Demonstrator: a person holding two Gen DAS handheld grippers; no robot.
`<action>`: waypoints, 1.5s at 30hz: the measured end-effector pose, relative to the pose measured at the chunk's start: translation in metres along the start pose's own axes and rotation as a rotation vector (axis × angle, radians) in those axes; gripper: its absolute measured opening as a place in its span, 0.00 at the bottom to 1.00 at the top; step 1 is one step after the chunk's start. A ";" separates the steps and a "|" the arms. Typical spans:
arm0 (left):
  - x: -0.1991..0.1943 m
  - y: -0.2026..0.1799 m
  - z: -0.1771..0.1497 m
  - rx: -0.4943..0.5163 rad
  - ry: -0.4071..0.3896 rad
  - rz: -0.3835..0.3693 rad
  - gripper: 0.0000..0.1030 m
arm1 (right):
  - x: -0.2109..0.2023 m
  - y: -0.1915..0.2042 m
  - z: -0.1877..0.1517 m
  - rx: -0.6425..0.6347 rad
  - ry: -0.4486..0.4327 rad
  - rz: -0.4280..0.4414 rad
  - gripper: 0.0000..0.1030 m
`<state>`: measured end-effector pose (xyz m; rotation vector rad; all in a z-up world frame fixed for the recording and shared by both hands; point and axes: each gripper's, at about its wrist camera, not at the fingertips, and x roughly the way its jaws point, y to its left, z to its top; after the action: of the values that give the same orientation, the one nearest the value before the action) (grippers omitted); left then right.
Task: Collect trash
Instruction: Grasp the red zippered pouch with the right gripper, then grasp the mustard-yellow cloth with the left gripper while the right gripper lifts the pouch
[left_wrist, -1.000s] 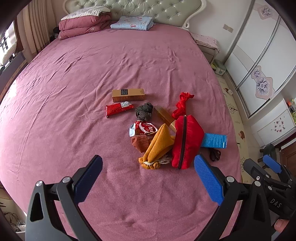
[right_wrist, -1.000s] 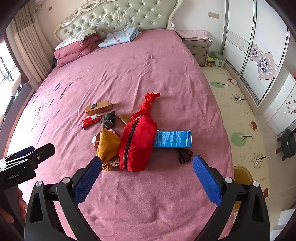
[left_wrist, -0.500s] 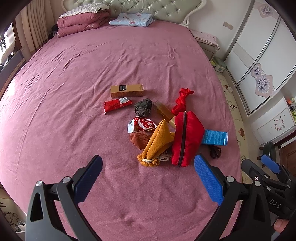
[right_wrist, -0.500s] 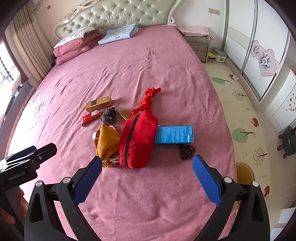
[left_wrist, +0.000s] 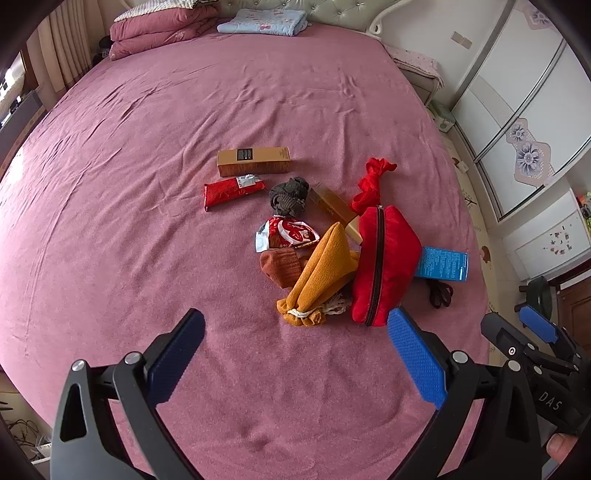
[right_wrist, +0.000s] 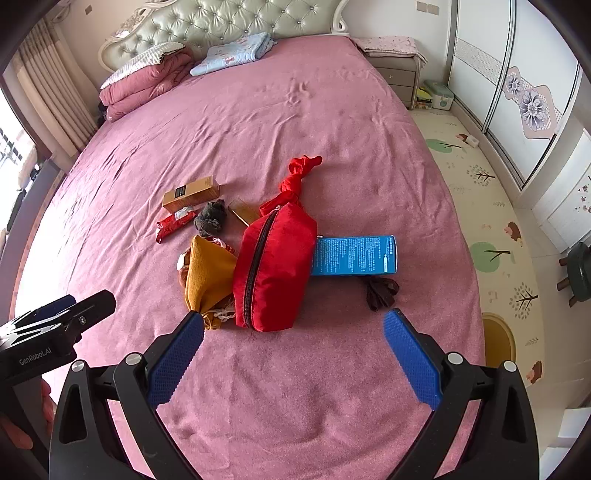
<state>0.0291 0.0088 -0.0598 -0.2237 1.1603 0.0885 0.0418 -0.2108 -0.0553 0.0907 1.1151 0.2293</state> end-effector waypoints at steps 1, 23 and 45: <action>0.004 0.002 0.000 -0.002 0.007 -0.009 0.96 | 0.004 0.001 0.000 -0.001 0.006 0.000 0.91; 0.097 0.006 -0.001 0.132 0.100 -0.068 0.96 | 0.130 0.010 0.011 0.073 0.193 0.061 0.85; 0.140 -0.011 0.019 0.181 0.131 -0.077 0.96 | 0.146 -0.001 0.017 0.053 0.240 0.160 0.09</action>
<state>0.1044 -0.0042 -0.1793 -0.1144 1.2811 -0.1001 0.1184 -0.1778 -0.1758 0.2036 1.3550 0.3608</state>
